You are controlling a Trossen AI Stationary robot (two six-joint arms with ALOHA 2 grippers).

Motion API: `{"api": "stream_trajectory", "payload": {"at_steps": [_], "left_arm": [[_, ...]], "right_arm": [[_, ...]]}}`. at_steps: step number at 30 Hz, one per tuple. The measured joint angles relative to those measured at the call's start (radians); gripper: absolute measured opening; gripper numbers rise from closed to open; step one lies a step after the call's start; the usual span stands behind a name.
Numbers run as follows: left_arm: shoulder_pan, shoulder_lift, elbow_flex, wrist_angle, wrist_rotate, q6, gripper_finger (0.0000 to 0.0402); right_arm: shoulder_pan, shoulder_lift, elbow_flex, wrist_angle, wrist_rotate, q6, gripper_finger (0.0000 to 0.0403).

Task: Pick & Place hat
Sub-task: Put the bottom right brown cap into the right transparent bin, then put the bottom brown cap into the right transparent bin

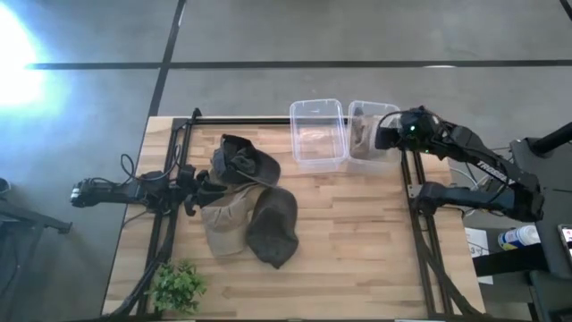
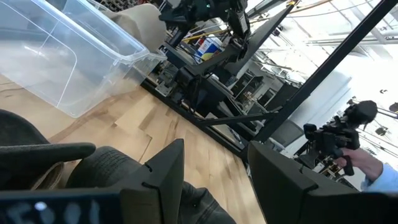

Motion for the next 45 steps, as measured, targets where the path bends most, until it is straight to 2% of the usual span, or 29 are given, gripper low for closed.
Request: {"api": "stream_trajectory", "payload": {"at_steps": [6,11,15,21,31,37,41,45], "left_arm": [[0.0,0.0,0.0,0.0,0.0,0.0,0.0172],[0.0,0.0,0.0,0.0,0.0,0.0,0.0172],[0.0,0.0,0.0,0.0,0.0,0.0,0.0172],[0.0,0.0,0.0,0.0,0.0,0.0,0.0172],[0.0,0.0,0.0,0.0,0.0,0.0,0.0172],[0.0,0.0,0.0,0.0,0.0,0.0,0.0172],[0.0,0.0,0.0,0.0,0.0,0.0,0.0172],[0.0,0.0,0.0,0.0,0.0,0.0,0.0172]], "right_arm": [[-0.176,-0.029,-0.04,0.031,-0.246,-0.044,0.0013],[-0.286,-0.014,-0.096,0.02,-0.234,-0.067,0.0013],[-0.332,0.003,-0.119,-0.007,-0.232,-0.102,0.0013],[-0.333,0.015,-0.111,-0.017,-0.194,-0.163,0.0022],[-0.333,0.022,-0.055,-0.037,-0.106,-0.217,0.0134],[-0.332,0.017,0.055,-0.105,-0.019,-0.338,0.0169],[-0.303,0.013,0.15,-0.129,-0.035,-0.418,0.0175],[-0.222,0.008,0.212,-0.131,-0.126,-0.452,0.0175]]}}
